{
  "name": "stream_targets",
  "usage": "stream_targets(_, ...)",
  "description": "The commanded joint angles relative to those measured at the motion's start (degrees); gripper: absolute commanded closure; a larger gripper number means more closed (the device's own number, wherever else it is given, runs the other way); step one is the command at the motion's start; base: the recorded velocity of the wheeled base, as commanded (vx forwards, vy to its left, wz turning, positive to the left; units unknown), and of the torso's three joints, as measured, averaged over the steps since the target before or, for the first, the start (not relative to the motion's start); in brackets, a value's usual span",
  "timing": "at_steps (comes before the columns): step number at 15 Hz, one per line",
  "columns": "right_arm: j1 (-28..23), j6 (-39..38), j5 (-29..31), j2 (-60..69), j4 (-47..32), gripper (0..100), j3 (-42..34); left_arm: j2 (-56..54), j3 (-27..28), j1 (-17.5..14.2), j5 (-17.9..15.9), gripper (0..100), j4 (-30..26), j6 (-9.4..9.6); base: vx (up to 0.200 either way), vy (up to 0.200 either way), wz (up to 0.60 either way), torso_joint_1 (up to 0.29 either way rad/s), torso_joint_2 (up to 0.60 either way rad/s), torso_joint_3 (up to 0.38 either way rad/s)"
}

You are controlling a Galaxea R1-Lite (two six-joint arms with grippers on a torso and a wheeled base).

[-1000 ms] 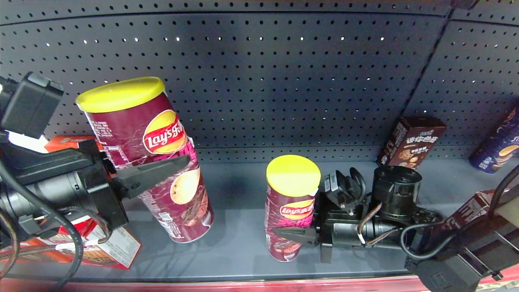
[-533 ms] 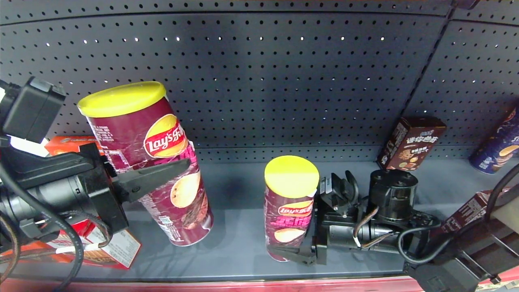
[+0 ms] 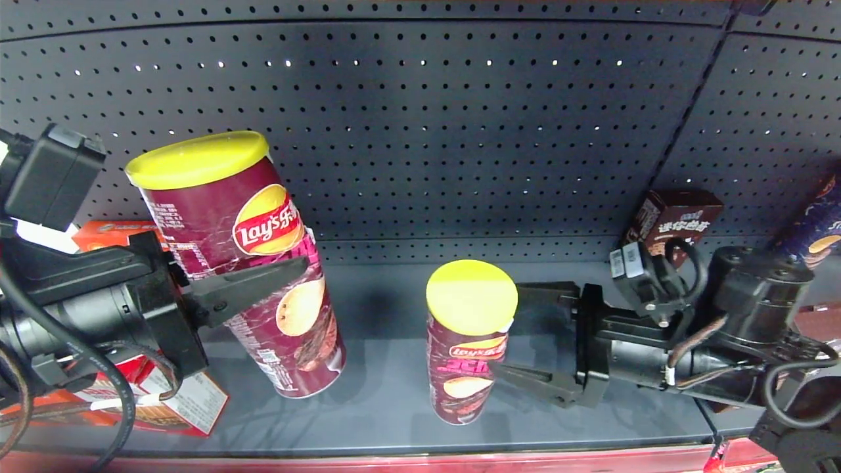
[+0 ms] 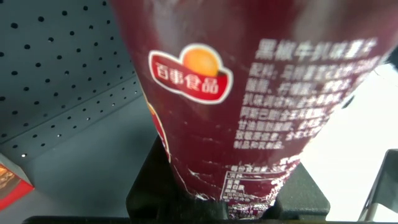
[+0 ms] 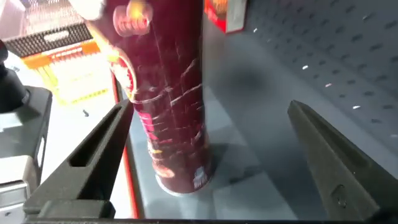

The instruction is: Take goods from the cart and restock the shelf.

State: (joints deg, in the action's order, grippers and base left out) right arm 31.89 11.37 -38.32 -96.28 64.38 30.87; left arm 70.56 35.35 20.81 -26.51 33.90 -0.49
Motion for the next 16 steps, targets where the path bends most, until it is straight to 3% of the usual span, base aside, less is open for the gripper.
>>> stream_targets(1, -1.5, -1.5, 0.0, 10.0, -0.4, 0, -4.3, 0.0, -0.1, 0.0, 0.0, 100, 0.0, -0.04, 0.000, 0.000, 0.00, 0.000, 0.00, 0.000)
stream_targets(3, -2.7, -4.0, 0.9, 17.0, -0.5, 0, -6.7, 0.0, 0.1, 0.1, 0.0, 100, 0.0, -0.04, 0.000, 0.000, 0.00, 0.000, 0.00, 0.000)
stream_targets(6, -9.0, -4.3, 6.1, 29.4, -4.5, 0, -10.0, -1.4, -0.5, -0.1, 0.1, 100, -0.2, -0.04, 0.000, 0.000, 0.00, 0.000, 0.00, 0.000)
stream_targets(10, -10.2, -4.3, 23.4, 50.1, -25.2, 0, -14.3, -2.9, -1.5, 0.0, 0.1, 100, -0.1, -0.04, 0.000, 0.000, 0.00, 0.000, 0.00, 0.000)
stream_targets(13, -10.2, -4.7, 34.4, 64.4, -35.8, 0, -20.7, -3.0, -1.5, 0.0, 0.1, 100, -0.1, 0.05, 0.000, 0.000, 0.00, 0.000, 0.00, 0.000)
stream_targets(14, -11.6, -4.7, 42.1, 72.0, -44.4, 0, -23.0, -3.0, -1.4, 0.0, 0.1, 100, -0.1, 0.05, 0.000, 0.000, 0.00, 0.000, 0.00, 0.000)
stream_targets(16, -13.1, -5.0, 47.0, 81.6, -55.9, 0, -23.7, -3.0, -1.5, 0.1, 0.0, 100, 0.0, 0.14, 0.000, 0.000, 0.00, 0.000, 0.00, 0.000)
